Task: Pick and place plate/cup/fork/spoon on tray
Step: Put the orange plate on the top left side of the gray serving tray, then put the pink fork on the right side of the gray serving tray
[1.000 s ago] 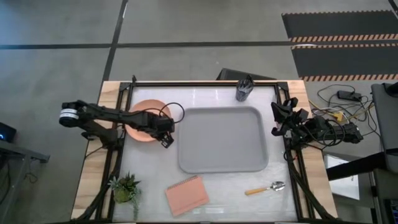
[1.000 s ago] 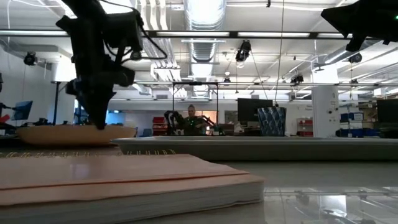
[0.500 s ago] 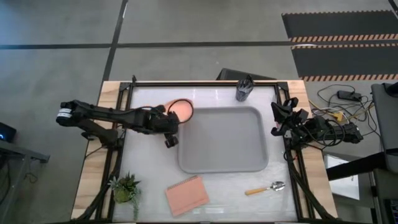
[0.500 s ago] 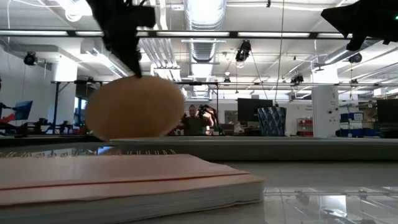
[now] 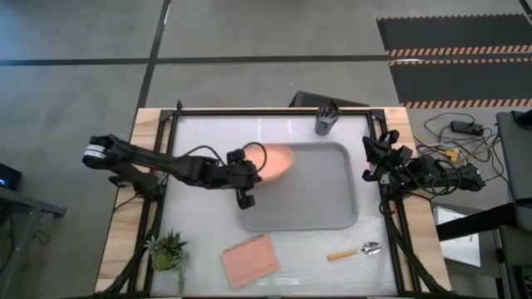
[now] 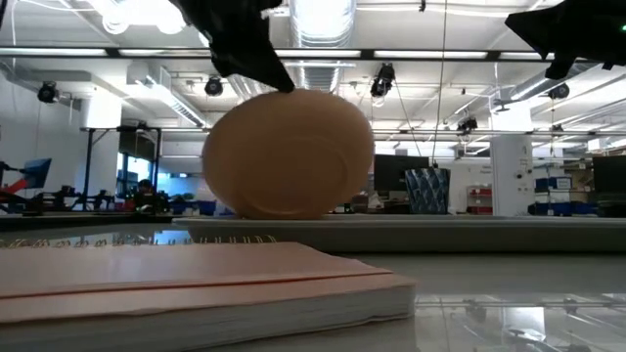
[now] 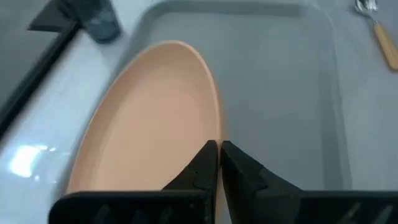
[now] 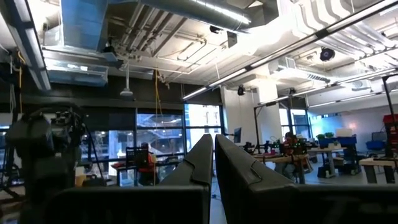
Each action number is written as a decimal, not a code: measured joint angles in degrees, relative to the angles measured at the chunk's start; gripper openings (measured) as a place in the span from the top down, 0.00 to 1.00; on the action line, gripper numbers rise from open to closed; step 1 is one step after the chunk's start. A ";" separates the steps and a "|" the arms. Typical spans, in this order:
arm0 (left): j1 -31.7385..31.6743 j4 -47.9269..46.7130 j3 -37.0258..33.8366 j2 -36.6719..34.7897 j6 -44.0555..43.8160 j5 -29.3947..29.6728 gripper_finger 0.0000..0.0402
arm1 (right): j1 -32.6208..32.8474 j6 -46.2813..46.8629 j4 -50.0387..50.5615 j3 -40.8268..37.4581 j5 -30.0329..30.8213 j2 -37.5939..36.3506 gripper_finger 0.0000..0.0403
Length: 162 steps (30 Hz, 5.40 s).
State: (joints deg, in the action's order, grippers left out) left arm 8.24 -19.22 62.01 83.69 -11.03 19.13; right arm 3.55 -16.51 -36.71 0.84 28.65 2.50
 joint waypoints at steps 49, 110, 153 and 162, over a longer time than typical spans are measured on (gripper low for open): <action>-0.41 14.91 -0.52 14.96 -9.28 -12.52 0.75 | 0.02 -0.61 -0.07 0.00 0.01 0.00 0.98; -1.15 42.83 -27.71 -28.13 27.87 2.37 1.00 | -12.41 66.04 96.96 48.87 -2.06 44.06 0.98; -1.11 31.45 -30.50 -40.24 24.85 3.70 1.00 | -54.86 52.87 87.59 33.36 -12.09 64.24 0.98; -1.11 30.53 -30.50 -40.47 24.81 3.70 1.00 | -54.82 54.22 82.39 30.01 -6.38 64.22 0.97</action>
State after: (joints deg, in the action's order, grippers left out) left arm 7.14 11.31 31.51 43.22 13.78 22.83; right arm -51.27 37.71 45.68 30.85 22.27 66.72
